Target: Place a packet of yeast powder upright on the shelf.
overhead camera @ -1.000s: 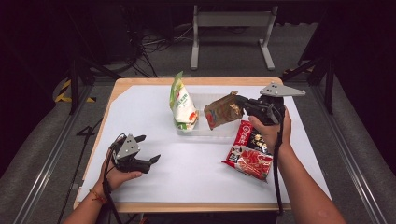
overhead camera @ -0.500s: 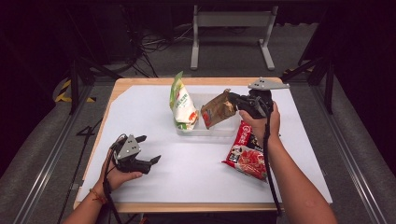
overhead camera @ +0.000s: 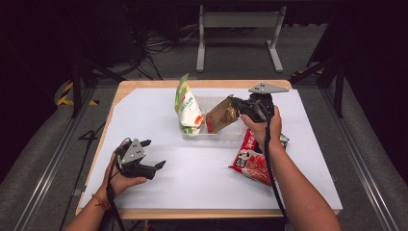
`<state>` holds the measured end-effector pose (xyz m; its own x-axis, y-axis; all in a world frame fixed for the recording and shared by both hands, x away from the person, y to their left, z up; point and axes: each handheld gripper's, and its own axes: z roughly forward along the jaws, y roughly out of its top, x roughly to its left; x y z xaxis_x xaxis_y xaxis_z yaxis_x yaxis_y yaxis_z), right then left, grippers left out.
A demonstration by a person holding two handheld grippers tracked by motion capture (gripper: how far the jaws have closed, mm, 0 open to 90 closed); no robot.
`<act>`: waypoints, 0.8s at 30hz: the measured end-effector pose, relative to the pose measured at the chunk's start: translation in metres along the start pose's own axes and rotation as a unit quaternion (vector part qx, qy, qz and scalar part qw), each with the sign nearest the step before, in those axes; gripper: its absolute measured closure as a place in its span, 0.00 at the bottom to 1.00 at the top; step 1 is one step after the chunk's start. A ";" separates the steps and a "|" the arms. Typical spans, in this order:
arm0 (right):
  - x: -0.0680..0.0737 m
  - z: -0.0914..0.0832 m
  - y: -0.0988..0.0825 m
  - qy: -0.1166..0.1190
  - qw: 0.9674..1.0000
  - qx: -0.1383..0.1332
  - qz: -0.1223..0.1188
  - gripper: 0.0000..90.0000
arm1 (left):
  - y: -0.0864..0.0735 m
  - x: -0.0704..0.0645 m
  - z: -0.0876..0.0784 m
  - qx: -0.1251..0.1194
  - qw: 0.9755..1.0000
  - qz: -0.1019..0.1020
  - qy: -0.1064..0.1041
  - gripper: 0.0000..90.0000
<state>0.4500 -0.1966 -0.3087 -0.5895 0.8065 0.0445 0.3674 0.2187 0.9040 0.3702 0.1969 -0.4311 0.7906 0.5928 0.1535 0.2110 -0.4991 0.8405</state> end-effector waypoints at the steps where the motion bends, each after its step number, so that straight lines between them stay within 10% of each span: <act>1: 0.000 0.002 -0.001 0.002 1.000 0.001 0.000 0.97 | 0.000 0.000 0.000 0.000 1.000 0.000 0.000 0.13; 24: -0.002 0.015 -0.010 0.006 1.000 0.019 -0.018 0.82 | 0.000 -0.001 0.005 0.011 1.000 0.005 -0.003 0.13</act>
<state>0.4581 -0.1921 -0.3241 -0.6116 0.7910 0.0182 0.3724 0.2675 0.8887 0.3720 0.1929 -0.4334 0.7966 0.5833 0.1585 0.2159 -0.5196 0.8267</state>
